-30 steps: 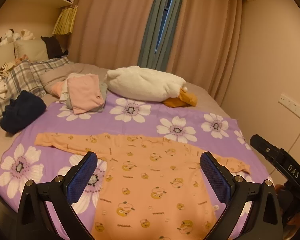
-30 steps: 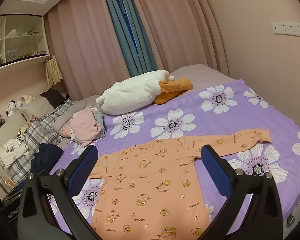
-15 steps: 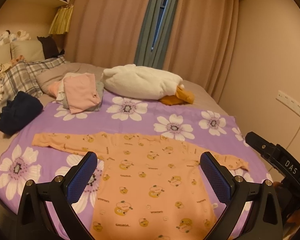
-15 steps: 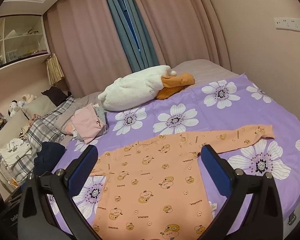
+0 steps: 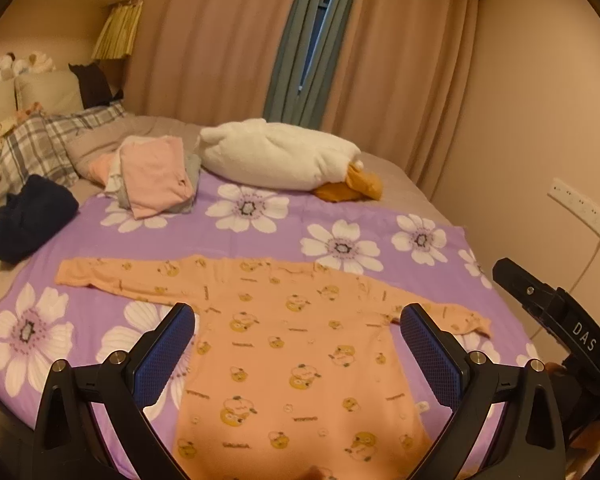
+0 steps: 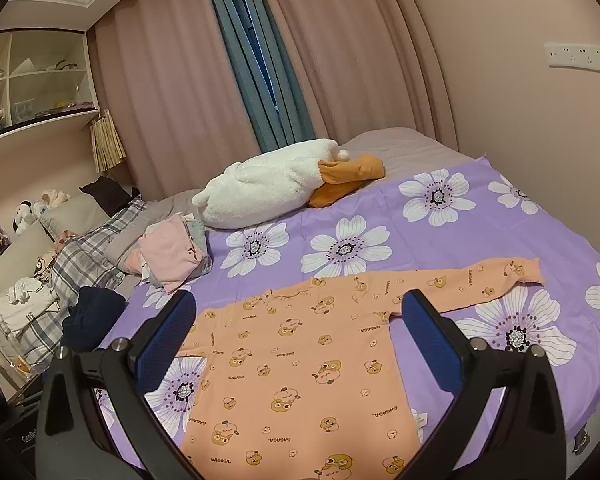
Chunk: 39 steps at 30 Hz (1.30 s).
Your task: Fold small clothes
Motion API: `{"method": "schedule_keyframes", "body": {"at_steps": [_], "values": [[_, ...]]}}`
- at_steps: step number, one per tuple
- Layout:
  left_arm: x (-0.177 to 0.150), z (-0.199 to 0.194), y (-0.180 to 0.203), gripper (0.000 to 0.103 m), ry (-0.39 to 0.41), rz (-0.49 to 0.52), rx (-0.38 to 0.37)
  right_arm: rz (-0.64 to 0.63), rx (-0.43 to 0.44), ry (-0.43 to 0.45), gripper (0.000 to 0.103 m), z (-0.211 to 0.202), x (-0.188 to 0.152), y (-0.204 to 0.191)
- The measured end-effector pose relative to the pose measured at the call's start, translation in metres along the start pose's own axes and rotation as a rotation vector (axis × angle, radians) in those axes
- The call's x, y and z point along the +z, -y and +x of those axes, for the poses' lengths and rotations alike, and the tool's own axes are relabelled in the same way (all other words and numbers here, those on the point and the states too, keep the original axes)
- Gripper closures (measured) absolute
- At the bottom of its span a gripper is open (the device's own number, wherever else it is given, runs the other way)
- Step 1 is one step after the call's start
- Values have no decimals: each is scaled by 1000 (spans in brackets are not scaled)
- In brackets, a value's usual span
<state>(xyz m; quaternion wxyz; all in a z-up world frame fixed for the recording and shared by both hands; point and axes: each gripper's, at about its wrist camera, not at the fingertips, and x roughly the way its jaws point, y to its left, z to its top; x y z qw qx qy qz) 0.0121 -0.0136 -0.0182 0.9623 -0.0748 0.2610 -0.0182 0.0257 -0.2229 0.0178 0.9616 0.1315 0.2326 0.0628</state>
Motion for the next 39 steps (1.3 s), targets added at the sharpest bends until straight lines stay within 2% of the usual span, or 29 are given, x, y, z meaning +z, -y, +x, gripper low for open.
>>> {"method": "schedule_keyframes", "body": {"at_steps": [9, 15, 19, 26, 31, 39], "values": [[-4, 2, -10, 1, -11, -113, -54, 6, -2, -3, 0, 1, 0, 1], [0, 1, -3, 1, 2, -86, -4, -1, -17, 10, 0, -1, -1, -1], [1, -1, -3, 1, -3, -74, -14, -20, -22, 33, 0, -3, -1, -3], [3, 1, -2, 1, -2, -53, 34, -52, -17, 50, 0, -5, -2, -6], [5, -2, -6, 1, 7, -81, 29, -44, -44, 39, 0, 1, -2, -5], [5, 1, -2, 1, 5, -74, 30, -74, -38, 34, 1, 1, -4, -10]]}}
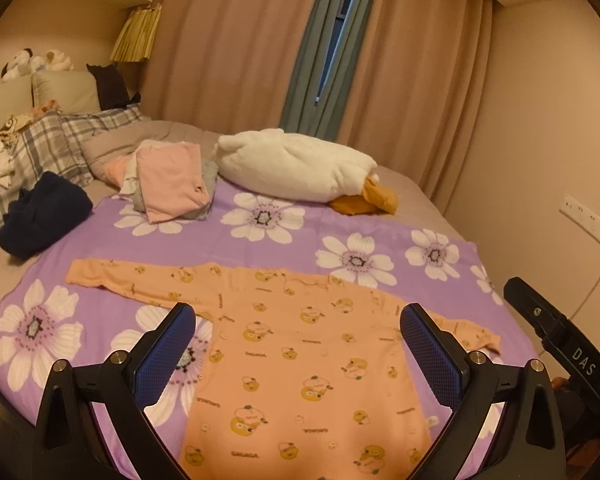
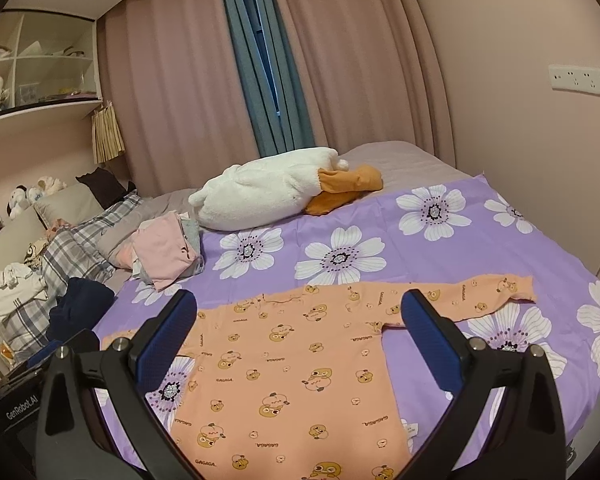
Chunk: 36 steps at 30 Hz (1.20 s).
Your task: Fold small clothes
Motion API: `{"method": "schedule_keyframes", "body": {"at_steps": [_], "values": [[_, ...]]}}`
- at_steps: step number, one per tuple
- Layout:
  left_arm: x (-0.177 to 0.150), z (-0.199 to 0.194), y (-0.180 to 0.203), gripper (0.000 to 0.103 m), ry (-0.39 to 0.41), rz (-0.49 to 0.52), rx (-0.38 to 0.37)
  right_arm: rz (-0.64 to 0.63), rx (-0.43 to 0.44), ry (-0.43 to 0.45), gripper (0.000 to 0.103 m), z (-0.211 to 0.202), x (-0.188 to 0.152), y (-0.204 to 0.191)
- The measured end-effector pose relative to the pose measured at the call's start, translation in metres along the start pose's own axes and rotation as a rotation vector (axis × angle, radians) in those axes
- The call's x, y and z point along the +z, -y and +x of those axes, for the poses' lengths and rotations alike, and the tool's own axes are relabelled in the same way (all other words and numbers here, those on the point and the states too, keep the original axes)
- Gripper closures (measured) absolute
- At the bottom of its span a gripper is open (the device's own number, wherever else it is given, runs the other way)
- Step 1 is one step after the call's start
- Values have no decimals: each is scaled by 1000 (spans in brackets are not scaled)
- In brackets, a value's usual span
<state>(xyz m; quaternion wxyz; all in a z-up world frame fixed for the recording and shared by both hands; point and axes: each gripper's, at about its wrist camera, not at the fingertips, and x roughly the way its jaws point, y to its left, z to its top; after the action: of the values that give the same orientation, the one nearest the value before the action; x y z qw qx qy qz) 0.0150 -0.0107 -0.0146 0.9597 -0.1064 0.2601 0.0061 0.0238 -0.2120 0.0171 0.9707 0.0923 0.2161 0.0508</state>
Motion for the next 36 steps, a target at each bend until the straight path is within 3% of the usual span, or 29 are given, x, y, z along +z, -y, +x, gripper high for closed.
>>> {"method": "schedule_keyframes", "body": {"at_steps": [6, 16, 19, 21, 25, 28, 30, 32, 34, 36], "values": [[0, -1, 3, 1, -3, 18, -11, 12, 3, -19, 1, 3, 0, 1], [9, 16, -9, 1, 7, 30, -25, -17, -21, 23, 4, 6, 4, 8], [21, 42, -48, 2, 40, -90, 13, 24, -92, 9, 9, 23, 10, 31], [25, 71, -83, 10, 41, -203, 9, 99, -126, 8, 14, 39, 15, 61], [9, 146, -149, 15, -67, -389, -39, 195, -231, -27, 24, 83, 21, 124], [-22, 199, -181, 28, -218, -540, -3, 254, -318, -66, 27, 119, 14, 175], [-35, 224, -181, 29, -304, -533, 8, 304, -340, -71, 31, 138, 5, 207], [-38, 237, -171, 29, -304, -501, 62, 362, -362, -95, 31, 153, -4, 234], [-40, 248, -158, 29, -317, -507, 12, 441, -421, -158, 31, 168, -20, 265], [-44, 263, -146, 29, -390, -521, -85, 479, -453, -189, 30, 171, -35, 288]]}}
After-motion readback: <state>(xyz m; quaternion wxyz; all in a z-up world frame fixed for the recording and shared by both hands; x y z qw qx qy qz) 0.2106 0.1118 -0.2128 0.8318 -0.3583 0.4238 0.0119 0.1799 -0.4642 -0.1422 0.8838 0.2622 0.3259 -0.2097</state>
